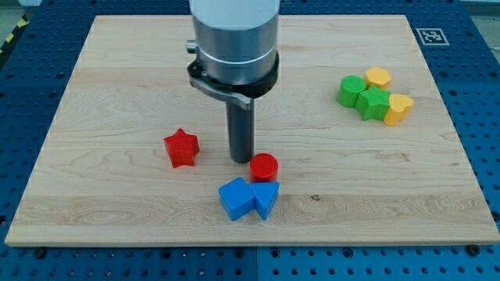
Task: Push the red blocks into the blue blocks
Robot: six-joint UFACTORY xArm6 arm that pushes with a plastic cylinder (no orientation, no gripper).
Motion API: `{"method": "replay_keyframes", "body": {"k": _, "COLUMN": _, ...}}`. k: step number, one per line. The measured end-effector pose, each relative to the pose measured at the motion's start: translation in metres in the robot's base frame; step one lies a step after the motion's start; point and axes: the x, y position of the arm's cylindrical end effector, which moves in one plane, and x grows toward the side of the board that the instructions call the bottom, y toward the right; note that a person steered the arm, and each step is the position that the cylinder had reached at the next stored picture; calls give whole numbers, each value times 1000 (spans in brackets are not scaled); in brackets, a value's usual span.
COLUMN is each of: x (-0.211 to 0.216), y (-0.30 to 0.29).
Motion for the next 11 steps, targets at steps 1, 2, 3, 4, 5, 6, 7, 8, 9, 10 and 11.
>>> {"method": "replay_keyframes", "body": {"k": 1, "x": 0, "y": 22}}
{"method": "replay_keyframes", "body": {"k": 2, "x": 0, "y": 33}}
{"method": "replay_keyframes", "body": {"k": 3, "x": 7, "y": 31}}
{"method": "replay_keyframes", "body": {"k": 4, "x": 14, "y": 27}}
{"method": "replay_keyframes", "body": {"k": 5, "x": 1, "y": 26}}
{"method": "replay_keyframes", "body": {"k": 6, "x": -14, "y": 4}}
{"method": "replay_keyframes", "body": {"k": 7, "x": -16, "y": -48}}
{"method": "replay_keyframes", "body": {"k": 8, "x": -28, "y": -87}}
{"method": "replay_keyframes", "body": {"k": 9, "x": -42, "y": -98}}
{"method": "replay_keyframes", "body": {"k": 10, "x": -43, "y": -136}}
{"method": "replay_keyframes", "body": {"k": 11, "x": -21, "y": -141}}
